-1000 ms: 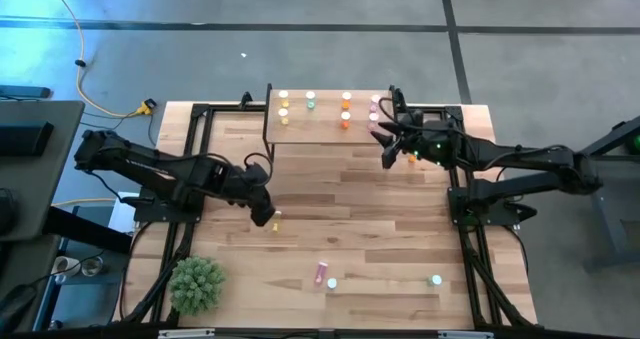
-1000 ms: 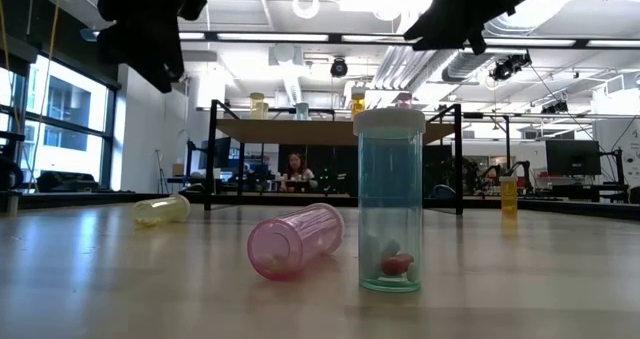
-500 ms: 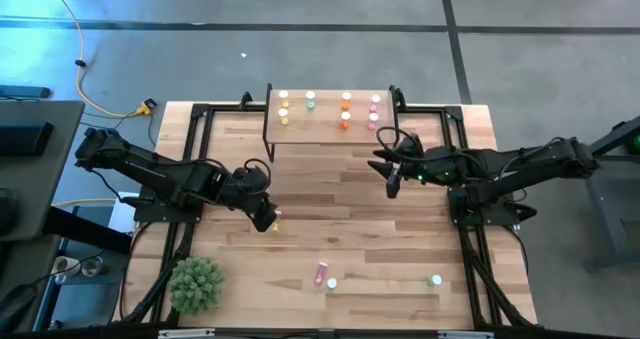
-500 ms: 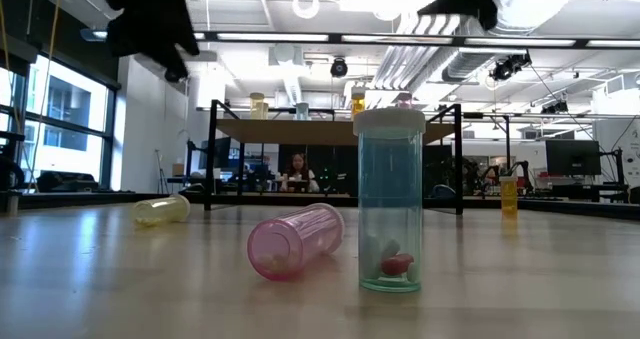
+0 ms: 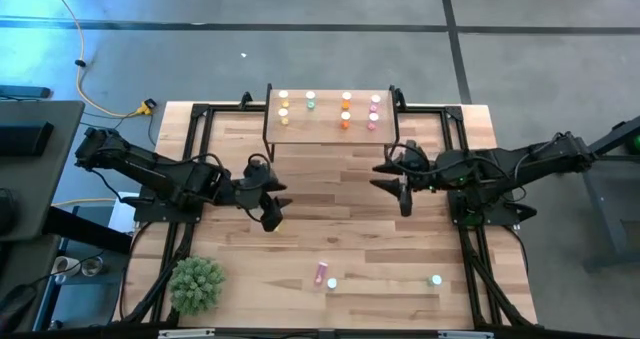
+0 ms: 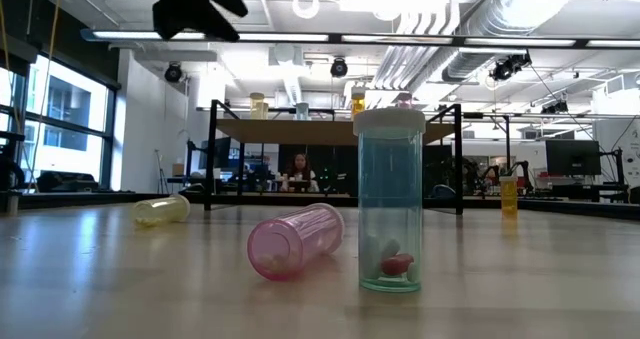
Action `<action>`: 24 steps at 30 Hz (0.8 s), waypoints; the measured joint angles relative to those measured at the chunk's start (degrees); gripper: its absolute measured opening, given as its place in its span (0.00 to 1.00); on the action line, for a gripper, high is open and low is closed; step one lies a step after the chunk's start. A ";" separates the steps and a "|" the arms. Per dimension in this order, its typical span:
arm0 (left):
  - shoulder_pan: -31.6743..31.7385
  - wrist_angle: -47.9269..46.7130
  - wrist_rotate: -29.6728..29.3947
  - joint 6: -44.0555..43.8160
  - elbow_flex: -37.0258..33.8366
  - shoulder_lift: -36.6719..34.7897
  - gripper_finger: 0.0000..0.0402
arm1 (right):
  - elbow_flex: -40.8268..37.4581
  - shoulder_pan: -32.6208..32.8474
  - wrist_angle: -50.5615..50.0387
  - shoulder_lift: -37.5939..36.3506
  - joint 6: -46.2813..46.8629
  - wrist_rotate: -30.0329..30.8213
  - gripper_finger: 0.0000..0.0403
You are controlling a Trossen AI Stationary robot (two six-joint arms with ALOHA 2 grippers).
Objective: Pick and place medicine bottles onto shelf by color
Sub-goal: Put the left blue pill bottle on the shelf aligned with the other blue pill bottle
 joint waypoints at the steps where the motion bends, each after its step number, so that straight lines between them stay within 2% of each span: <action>1: 0.02 0.44 -0.04 0.63 0.00 0.01 0.49 | 0.00 0.12 -0.51 0.01 0.57 -0.85 0.40; 5: 0.95 1.80 -0.80 2.62 0.00 0.02 0.49 | 0.00 0.14 -1.90 0.65 2.52 -2.47 0.43; 8: 2.70 1.89 -0.84 0.97 0.00 0.00 0.49 | 0.00 0.08 -2.31 2.45 2.19 -3.13 0.47; 12: 4.89 2.10 0.04 -2.99 0.00 0.01 0.49 | 0.00 -1.32 -2.31 5.58 0.46 -9.00 0.50; 17: 6.92 2.10 1.67 -3.84 0.00 0.01 0.49 | 0.00 -3.09 -1.32 10.36 -5.29 -16.62 0.51; 24: 8.40 2.08 3.50 -1.93 0.00 0.01 0.49 | -0.02 -2.14 7.05 17.81 -4.61 -25.77 0.51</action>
